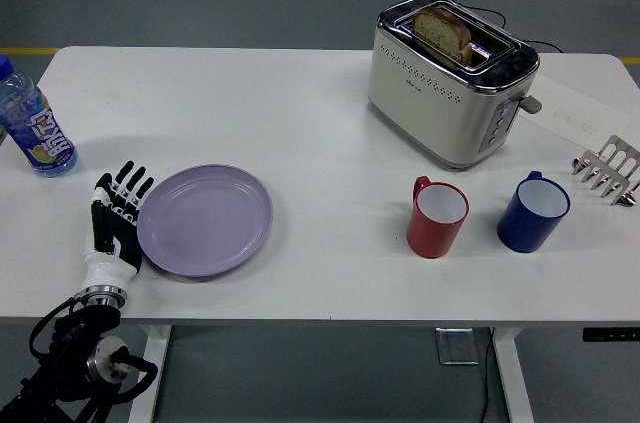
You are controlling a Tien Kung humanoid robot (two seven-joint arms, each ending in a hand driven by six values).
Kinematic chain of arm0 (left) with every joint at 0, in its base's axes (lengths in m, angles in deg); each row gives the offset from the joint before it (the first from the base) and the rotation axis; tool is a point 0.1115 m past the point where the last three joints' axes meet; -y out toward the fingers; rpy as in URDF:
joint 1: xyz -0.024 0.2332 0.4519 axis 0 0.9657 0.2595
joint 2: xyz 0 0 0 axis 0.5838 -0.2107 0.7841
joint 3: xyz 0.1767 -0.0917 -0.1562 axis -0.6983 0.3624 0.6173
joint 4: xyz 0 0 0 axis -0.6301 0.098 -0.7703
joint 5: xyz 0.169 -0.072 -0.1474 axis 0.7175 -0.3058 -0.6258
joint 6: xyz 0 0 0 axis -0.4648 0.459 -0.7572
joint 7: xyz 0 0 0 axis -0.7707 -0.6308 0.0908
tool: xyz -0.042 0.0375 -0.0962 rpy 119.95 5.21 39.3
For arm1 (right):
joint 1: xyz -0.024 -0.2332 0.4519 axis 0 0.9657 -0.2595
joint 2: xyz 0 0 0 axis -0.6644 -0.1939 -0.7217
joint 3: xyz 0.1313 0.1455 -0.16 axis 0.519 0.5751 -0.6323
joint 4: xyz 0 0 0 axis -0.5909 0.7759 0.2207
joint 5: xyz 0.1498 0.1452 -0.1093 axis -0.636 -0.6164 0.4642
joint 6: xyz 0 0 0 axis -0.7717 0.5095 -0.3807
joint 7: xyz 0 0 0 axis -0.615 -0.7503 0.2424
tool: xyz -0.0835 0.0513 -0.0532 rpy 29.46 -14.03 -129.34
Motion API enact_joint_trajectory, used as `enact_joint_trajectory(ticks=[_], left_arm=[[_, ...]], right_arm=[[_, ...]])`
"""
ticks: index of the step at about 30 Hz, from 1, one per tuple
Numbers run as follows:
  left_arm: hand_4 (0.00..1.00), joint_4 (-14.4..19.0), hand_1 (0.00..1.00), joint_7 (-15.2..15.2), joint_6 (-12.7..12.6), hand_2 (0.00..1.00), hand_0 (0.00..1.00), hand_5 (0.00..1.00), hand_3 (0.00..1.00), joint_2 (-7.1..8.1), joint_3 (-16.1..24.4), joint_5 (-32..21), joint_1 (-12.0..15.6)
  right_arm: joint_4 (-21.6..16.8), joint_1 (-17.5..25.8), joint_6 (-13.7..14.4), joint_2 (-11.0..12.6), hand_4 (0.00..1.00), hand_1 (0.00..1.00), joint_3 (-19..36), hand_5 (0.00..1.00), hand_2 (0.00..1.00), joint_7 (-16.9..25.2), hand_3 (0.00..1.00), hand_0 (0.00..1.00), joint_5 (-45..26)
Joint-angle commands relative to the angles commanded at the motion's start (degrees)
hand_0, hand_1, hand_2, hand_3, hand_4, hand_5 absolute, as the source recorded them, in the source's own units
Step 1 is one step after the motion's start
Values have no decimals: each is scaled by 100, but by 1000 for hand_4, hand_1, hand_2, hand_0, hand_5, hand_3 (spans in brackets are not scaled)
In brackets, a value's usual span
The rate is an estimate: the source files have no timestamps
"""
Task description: Push plate across desktop
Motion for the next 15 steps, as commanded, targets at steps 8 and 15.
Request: enact_joint_trajectory(ticks=[8, 15], left_arm=[[529, -4, 862, 9, -7, 863, 817, 998, 839, 0, -184, -25, -94], [529, -24, 861, 24, -16, 863, 817, 998, 839, 0, -364, -57, -202]], right_arm=[[2, -23, -3, 1, 356, 523, -20, 541, 610, 16, 593, 590, -33], [6, -51, -8, 7, 356, 523, -27, 543, 609, 27, 593, 590, -40]])
